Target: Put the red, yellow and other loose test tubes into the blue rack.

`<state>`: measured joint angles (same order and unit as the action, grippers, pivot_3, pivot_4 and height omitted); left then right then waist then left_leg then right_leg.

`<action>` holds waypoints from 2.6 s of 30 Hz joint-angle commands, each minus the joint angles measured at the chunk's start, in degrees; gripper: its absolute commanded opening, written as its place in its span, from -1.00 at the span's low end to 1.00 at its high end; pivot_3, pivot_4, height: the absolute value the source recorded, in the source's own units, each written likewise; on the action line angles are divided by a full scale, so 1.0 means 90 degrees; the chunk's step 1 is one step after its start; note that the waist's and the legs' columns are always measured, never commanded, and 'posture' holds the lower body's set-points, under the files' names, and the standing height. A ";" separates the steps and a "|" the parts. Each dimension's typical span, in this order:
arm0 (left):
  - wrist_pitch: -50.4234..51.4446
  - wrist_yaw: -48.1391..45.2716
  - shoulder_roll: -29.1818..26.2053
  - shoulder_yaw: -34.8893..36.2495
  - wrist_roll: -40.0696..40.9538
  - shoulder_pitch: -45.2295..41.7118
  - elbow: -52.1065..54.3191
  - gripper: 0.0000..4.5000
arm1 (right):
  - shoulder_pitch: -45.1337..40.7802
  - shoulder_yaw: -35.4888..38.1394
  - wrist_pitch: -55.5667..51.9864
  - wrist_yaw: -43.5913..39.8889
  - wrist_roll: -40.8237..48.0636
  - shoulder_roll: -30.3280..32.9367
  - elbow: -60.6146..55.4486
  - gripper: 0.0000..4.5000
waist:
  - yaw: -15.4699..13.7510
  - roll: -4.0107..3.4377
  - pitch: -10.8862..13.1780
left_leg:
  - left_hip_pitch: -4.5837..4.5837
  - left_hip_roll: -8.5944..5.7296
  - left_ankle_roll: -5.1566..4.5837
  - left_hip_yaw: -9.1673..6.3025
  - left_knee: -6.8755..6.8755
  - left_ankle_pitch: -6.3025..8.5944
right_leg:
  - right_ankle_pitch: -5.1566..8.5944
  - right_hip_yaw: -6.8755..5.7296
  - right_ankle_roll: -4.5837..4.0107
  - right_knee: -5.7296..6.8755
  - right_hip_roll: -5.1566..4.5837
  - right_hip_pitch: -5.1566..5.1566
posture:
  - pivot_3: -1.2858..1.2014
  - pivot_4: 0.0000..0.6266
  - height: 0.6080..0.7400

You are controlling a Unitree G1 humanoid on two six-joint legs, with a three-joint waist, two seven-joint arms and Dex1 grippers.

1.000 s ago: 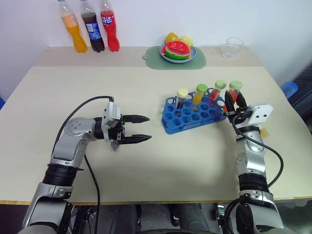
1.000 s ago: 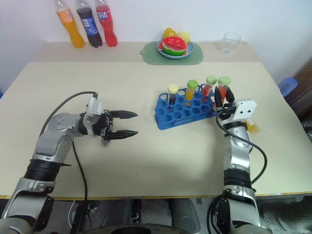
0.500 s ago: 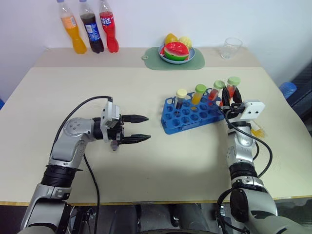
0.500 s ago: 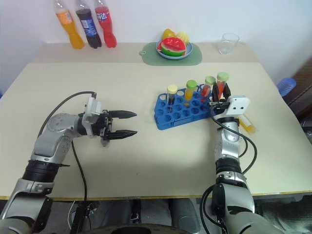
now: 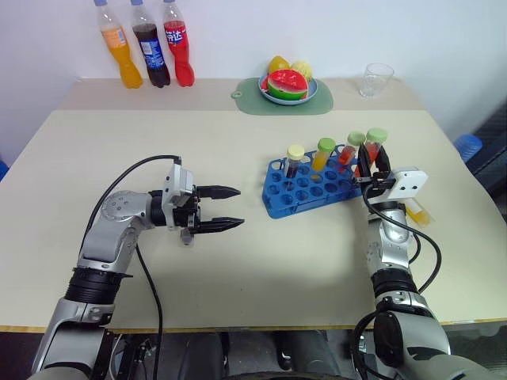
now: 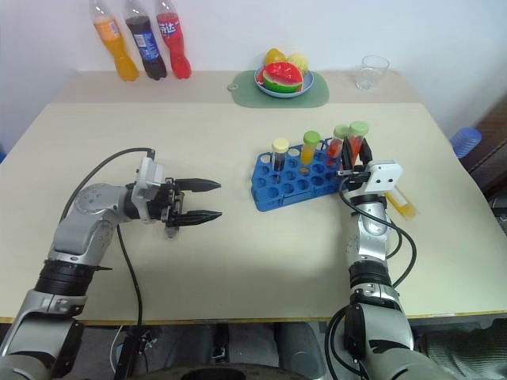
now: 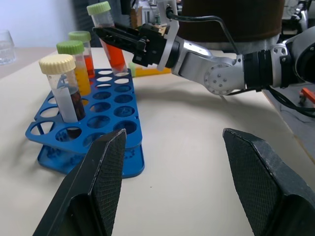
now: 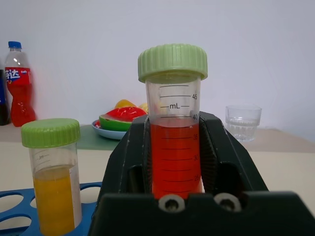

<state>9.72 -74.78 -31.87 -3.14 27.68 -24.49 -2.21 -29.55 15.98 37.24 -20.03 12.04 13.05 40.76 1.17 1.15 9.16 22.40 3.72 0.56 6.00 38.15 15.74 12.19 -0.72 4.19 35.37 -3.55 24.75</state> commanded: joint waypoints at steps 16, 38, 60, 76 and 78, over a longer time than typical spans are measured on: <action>-0.0080 0.0013 0.0043 0.0091 0.0047 -0.0053 0.0069 0.45 | 0.0446 -0.0013 -0.0153 -0.0172 0.0336 -0.0208 -0.0079 -0.43 | -0.0005 -0.0002 0.0001 | 0.0000 0.0000 0.0000 -0.0001 -0.0002 0.0000 | 0.0001 0.0000 -0.0002 -0.0004 -0.0001 0.0000 | 0.03 -0.52 1.00; -0.0160 -0.0002 0.0410 -0.0101 -0.0049 -0.0113 -0.0046 0.45 | 0.3727 0.0539 -0.6698 -0.1390 0.1952 0.3435 -0.6937 0.97 | -0.0054 -0.0012 0.0016 | 0.0009 -0.0001 -0.0003 -0.0006 -0.0008 0.0004 | 0.0006 0.0003 -0.0004 -0.0022 -0.0008 0.0005 | 0.03 -0.52 1.00; -0.0141 -0.0323 0.0166 -0.0316 -0.0137 -0.0031 0.0272 0.45 | -0.2152 -0.2672 -0.8189 -0.4522 -0.0458 0.4958 0.0737 0.97 | -0.0056 -0.0006 0.0023 | 0.0097 -0.0004 -0.0013 0.0007 0.0002 0.0007 | 0.0002 0.0015 -0.0003 -0.0026 0.0002 0.0091 | 0.03 -0.52 1.00; 0.0236 -0.0021 -0.0011 -0.0226 -0.0002 0.0328 0.0977 0.45 | -0.3038 -0.3161 -0.7305 -0.5269 -0.1792 0.4406 0.2670 0.14 | -0.0017 -0.0011 0.0022 | 0.0097 -0.0006 -0.0012 0.0011 0.0008 0.0007 | 0.0001 0.0015 -0.0001 -0.0020 0.0000 0.0091 | 0.03 -0.52 1.00; 0.0252 0.0014 -0.0012 -0.0216 0.0006 0.0366 0.1008 0.45 | -0.3139 -0.3152 -0.7264 -0.5270 -0.1893 0.4351 0.2741 -0.32 | -0.0017 -0.0011 0.0022 | 0.0097 -0.0006 -0.0011 0.0011 0.0008 0.0007 | 0.0001 0.0015 -0.0001 -0.0021 0.0000 0.0091 | 0.03 -0.52 1.00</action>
<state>12.00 -74.92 -31.59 -5.93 26.78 -21.28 4.82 -56.16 -12.51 -28.78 -66.79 -3.97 52.52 64.95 1.03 1.05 9.35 23.27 3.67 0.45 6.10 38.22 15.80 12.20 -0.59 4.18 35.19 -3.55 25.57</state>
